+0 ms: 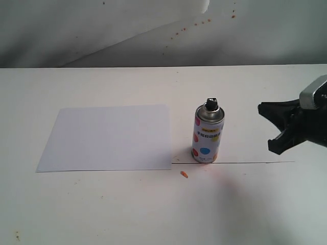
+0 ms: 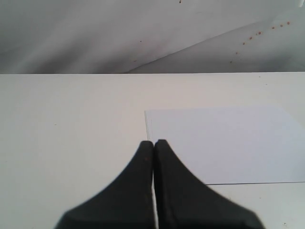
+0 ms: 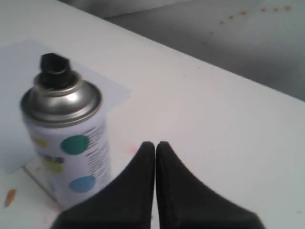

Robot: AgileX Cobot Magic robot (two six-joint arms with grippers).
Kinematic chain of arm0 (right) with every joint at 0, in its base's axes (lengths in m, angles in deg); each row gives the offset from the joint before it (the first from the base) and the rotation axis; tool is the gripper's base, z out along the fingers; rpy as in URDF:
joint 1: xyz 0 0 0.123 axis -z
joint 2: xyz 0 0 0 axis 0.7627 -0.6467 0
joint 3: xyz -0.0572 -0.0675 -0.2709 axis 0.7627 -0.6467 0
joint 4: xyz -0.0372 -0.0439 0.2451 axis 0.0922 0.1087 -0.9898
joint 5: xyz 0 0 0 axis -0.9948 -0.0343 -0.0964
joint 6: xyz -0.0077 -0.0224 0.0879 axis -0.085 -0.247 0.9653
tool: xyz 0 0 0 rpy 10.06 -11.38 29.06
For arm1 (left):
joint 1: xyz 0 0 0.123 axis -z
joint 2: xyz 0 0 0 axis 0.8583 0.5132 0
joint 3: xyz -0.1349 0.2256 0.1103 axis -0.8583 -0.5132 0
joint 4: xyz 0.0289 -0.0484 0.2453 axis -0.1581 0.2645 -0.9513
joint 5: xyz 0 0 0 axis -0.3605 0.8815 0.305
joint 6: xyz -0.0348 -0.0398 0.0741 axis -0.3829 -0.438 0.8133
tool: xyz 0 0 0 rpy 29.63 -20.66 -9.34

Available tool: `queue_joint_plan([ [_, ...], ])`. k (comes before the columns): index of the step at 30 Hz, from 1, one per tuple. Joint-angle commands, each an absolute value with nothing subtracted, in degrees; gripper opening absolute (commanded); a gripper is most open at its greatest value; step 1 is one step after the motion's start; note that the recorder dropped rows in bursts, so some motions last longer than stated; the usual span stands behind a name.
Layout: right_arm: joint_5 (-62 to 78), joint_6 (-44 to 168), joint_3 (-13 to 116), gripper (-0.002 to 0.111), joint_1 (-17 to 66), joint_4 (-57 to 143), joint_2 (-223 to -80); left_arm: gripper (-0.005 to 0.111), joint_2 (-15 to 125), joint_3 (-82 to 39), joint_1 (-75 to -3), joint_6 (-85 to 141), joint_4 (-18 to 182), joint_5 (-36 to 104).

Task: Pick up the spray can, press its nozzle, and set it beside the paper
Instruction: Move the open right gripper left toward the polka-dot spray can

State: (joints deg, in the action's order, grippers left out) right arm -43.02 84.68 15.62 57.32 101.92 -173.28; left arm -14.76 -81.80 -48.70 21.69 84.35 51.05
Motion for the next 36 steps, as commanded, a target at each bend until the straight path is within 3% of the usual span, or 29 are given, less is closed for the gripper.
queue_joint_plan([
  [1,-44.0,95.0,15.3,0.001,57.7,114.2,-173.3,0.000,-15.0,-82.0,-48.9,21.7,84.5,50.3],
  [8,-46.3,103.1,15.3,0.001,57.7,133.0,-173.3,0.000,-15.0,-82.0,-48.9,21.5,84.5,50.3],
  [19,-53.4,105.2,15.3,0.001,57.7,137.2,-173.3,0.000,-15.0,-82.0,-48.9,21.8,84.5,50.3],
  [22,-54.9,105.4,15.3,0.006,57.7,137.2,-173.3,0.000,-15.0,-82.0,-48.9,21.8,84.5,50.3],
  [24,-55.9,105.7,15.3,0.015,57.7,136.8,-173.3,0.000,-15.0,-82.0,-48.9,21.8,84.5,50.3],
  [27,-56.1,109.6,15.3,0.036,57.7,134.7,-173.3,0.000,-15.0,-82.0,-48.9,21.8,84.5,50.3],
  [33,-55.6,114.4,15.3,0.098,57.7,132.5,-173.3,0.000,-15.0,-82.0,-48.9,21.5,84.5,50.3],
  [34,-55.6,115.5,15.3,0.105,57.7,132.5,-173.3,0.000,-15.0,-82.0,-48.9,21.5,84.5,50.3],
  [36,-55.8,117.4,15.3,0.105,57.7,132.9,-173.3,0.000,-15.0,-82.0,-48.9,21.5,84.5,50.3],
])
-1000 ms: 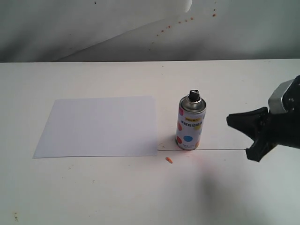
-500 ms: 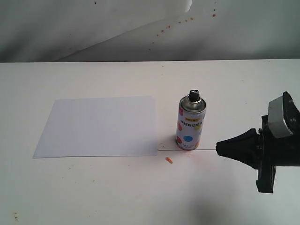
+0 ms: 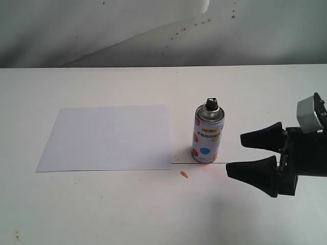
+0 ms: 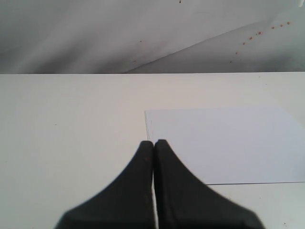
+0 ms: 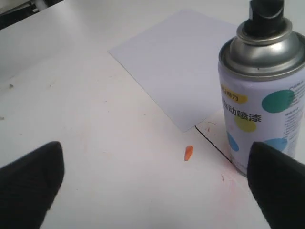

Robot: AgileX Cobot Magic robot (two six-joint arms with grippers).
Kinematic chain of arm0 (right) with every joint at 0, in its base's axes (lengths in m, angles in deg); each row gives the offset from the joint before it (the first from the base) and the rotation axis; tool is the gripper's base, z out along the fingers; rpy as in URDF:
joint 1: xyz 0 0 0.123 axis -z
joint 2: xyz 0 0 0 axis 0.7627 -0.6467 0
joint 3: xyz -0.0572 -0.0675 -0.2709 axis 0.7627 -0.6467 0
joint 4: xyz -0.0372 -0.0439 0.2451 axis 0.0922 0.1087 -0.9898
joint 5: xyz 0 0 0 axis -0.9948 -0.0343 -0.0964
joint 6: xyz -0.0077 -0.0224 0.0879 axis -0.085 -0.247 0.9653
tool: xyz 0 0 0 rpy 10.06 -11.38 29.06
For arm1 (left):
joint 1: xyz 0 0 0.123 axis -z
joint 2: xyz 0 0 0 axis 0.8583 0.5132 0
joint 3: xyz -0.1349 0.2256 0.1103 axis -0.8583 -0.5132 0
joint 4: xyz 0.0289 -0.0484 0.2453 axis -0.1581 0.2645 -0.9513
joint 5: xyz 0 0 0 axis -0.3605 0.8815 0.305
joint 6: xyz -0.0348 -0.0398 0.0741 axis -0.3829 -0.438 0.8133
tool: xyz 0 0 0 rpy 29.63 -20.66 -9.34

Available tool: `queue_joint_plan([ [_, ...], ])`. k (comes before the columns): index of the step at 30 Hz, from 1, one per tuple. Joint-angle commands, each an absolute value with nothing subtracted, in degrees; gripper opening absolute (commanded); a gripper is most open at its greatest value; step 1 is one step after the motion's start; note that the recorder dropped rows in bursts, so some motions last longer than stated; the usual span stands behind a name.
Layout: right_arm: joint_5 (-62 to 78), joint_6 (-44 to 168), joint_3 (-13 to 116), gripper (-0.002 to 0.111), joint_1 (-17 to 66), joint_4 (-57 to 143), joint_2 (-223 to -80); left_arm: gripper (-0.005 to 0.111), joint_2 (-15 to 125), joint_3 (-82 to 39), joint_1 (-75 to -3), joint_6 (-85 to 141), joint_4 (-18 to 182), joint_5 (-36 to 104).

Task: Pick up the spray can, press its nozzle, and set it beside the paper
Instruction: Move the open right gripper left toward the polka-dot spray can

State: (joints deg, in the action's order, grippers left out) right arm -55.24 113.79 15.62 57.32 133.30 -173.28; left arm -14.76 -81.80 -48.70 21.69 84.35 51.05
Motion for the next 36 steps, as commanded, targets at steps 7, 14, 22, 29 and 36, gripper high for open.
queue_joint_plan([
  [7,-56.0,118.8,15.3,0.105,57.7,132.1,-173.3,0.000,-15.0,-82.0,-48.9,21.7,84.5,50.3],
  [14,-55.2,118.4,15.3,0.105,57.7,128.1,-173.3,0.000,-15.0,-82.0,-48.9,21.7,84.5,50.3],
  [22,-46.3,102.0,15.3,0.105,57.7,125.8,-173.3,0.000,-15.0,-82.0,-48.9,21.5,84.5,50.3],
  [29,-49.3,88.4,15.4,0.105,58.8,118.3,-177.8,0.000,-15.0,-82.0,-48.9,21.5,84.5,50.3],
  [36,-59.6,88.3,22.1,0.105,61.1,126.0,-188.2,0.000,-15.0,-82.0,-48.9,21.7,84.5,50.3],
])
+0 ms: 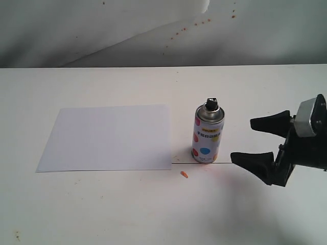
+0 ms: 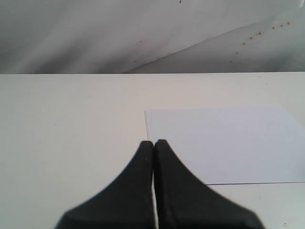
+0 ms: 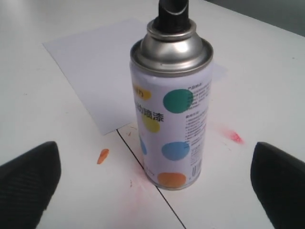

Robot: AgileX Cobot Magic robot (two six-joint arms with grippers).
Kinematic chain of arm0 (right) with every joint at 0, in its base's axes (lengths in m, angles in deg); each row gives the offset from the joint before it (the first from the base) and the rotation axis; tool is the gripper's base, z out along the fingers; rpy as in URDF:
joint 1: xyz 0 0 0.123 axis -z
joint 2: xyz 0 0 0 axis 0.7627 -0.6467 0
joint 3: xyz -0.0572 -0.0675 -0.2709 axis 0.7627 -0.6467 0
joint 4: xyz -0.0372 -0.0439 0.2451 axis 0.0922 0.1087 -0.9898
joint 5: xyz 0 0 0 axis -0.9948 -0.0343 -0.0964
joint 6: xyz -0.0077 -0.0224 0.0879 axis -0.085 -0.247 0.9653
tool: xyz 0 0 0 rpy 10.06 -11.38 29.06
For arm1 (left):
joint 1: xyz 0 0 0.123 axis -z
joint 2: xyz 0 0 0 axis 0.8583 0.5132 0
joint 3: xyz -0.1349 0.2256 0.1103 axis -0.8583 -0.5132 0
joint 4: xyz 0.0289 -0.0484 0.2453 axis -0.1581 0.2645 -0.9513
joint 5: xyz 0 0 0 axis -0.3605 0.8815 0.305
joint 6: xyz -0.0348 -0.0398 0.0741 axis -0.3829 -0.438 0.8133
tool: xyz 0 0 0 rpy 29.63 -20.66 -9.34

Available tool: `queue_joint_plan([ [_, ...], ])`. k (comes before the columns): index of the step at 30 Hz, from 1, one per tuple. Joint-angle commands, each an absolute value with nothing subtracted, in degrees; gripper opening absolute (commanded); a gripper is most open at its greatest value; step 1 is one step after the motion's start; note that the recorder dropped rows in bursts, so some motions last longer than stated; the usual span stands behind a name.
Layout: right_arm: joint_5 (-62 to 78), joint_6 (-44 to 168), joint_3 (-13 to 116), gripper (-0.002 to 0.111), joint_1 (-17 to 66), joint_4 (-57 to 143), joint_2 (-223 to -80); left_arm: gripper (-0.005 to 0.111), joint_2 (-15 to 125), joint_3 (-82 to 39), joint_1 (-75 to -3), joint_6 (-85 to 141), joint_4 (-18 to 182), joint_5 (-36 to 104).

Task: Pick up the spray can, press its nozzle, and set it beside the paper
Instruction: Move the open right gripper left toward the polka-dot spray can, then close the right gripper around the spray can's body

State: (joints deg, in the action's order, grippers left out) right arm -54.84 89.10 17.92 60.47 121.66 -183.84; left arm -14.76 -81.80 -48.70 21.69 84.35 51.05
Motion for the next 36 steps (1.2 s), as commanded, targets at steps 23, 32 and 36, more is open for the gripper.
queue_joint_plan([
  [23,-61.9,93.0,46.5,0.105,56.0,133.1,-207.0,0.000,-15.0,-82.0,-48.9,21.7,84.5,50.3],
  [32,-61.9,93.0,48.6,0.105,51.9,131.9,-209.6,0.000,-15.0,-82.0,-48.9,21.5,84.5,50.3],
  [36,-61.9,92.6,48.6,0.105,50.7,131.6,-210.0,0.000,-15.0,-82.0,-48.9,21.5,84.5,50.3],
])
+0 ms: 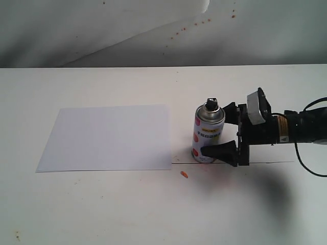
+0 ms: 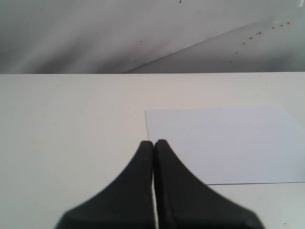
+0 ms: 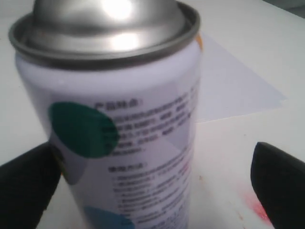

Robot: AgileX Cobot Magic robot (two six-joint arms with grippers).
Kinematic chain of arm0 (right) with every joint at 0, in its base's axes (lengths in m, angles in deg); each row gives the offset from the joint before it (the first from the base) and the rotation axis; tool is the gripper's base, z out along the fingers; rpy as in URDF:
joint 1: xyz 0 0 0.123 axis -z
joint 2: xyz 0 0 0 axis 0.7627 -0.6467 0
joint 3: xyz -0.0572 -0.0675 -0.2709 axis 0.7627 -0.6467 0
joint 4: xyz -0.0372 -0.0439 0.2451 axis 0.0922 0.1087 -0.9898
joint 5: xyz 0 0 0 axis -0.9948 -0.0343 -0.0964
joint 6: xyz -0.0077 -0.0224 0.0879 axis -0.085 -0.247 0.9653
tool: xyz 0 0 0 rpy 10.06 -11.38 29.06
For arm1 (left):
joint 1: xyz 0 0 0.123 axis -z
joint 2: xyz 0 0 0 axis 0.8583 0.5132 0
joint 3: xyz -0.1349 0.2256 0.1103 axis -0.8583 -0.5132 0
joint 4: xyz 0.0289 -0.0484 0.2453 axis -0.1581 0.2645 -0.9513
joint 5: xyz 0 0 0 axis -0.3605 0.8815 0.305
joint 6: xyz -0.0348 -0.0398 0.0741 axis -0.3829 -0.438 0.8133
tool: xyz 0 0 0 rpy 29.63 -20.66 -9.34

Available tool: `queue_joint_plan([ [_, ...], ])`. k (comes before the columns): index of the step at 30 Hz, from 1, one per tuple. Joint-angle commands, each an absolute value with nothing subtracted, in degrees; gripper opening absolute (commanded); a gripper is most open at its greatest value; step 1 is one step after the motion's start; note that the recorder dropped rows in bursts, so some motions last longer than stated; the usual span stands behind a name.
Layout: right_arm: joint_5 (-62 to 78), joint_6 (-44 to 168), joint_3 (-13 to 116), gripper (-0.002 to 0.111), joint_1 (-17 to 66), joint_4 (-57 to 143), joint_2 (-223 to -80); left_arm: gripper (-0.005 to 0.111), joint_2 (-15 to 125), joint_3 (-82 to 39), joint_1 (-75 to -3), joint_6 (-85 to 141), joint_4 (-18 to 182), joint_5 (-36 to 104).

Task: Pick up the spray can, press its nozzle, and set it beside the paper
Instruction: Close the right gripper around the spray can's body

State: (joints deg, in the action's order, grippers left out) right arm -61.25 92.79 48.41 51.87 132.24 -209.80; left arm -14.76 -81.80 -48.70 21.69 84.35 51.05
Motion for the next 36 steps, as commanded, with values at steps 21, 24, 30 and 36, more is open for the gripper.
queue_joint_plan([
  [21,-61.9,89.5,48.6,0.105,47.7,126.6,-210.0,0.000,-15.0,-82.0,-48.9,21.5,84.5,50.3],
  [24,-61.9,89.6,48.6,0.105,47.4,125.5,-210.0,0.000,-15.0,-82.0,-48.9,21.5,84.5,50.3],
  [30,-61.9,89.6,48.6,0.105,47.3,124.2,-210.0,0.000,-15.0,-82.0,-48.9,21.7,84.5,50.3],
  [36,-61.9,90.0,48.6,0.105,47.3,124.2,-210.0,0.000,-15.0,-82.0,-48.9,21.7,84.5,50.3],
])
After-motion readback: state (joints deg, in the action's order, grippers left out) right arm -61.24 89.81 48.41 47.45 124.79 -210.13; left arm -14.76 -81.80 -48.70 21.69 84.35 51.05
